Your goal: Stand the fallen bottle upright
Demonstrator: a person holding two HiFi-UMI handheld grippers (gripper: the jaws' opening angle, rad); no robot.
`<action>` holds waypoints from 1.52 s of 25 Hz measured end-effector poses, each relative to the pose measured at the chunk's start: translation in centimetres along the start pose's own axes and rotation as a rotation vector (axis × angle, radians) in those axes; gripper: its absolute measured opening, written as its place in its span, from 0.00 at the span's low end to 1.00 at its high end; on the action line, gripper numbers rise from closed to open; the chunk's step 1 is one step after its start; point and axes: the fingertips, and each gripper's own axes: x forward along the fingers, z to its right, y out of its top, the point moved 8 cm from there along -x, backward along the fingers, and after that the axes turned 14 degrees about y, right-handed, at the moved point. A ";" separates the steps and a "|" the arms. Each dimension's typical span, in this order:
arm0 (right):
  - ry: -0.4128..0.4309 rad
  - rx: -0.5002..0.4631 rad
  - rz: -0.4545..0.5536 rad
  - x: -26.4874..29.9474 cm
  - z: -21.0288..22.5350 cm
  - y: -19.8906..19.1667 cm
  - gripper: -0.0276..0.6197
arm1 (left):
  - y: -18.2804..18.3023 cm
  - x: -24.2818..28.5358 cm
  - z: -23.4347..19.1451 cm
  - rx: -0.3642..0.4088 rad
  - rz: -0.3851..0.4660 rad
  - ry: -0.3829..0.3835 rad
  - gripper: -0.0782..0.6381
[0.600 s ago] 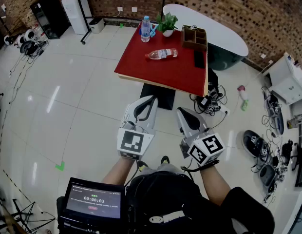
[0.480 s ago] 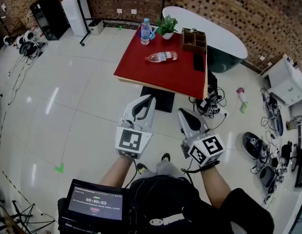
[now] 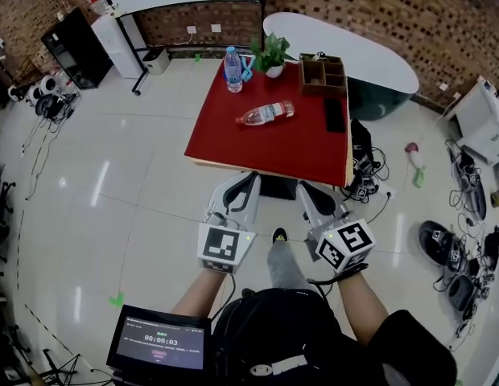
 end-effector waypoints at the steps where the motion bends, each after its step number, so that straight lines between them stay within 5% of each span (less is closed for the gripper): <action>1: 0.014 0.001 0.009 1.1 1.8 0.4 0.05 | -0.2 1.7 -0.4 0.012 -0.002 0.007 0.12; 5: 0.126 -0.036 -0.031 4.9 8.6 2.5 0.05 | -0.2 7.6 -1.7 0.012 -0.033 0.058 0.12; 8: 0.229 -0.161 -0.108 8.3 12.7 4.6 0.12 | 0.1 11.6 -2.9 0.035 -0.063 0.099 0.12; 11: 0.332 -0.408 -0.289 12.7 16.1 6.2 0.34 | 0.0 15.0 -3.6 0.047 -0.079 0.124 0.12; 14: 0.408 -0.714 -0.544 18.2 17.9 5.8 0.42 | -0.4 16.8 -4.6 0.065 -0.095 0.148 0.12; 21: 0.594 -1.117 -1.090 31.0 20.4 -6.5 0.45 | -2.7 17.7 -8.8 0.007 -0.131 0.196 0.12; 26: 0.592 -1.250 -1.437 36.6 21.6 -14.0 0.45 | -3.7 17.0 -12.5 -0.036 -0.134 0.198 0.12; 29: 0.588 -1.256 -1.474 37.7 21.3 -14.9 0.45 | -4.0 16.8 -14.3 -0.057 -0.128 0.196 0.12; 31: 0.594 -1.175 -1.426 38.1 21.4 -13.5 0.45 | -3.9 17.1 -15.1 -0.066 -0.116 0.190 0.12; 38: 0.410 -0.603 -0.863 35.4 24.1 -0.9 0.45 | -1.9 19.0 -15.0 -0.057 -0.067 0.144 0.12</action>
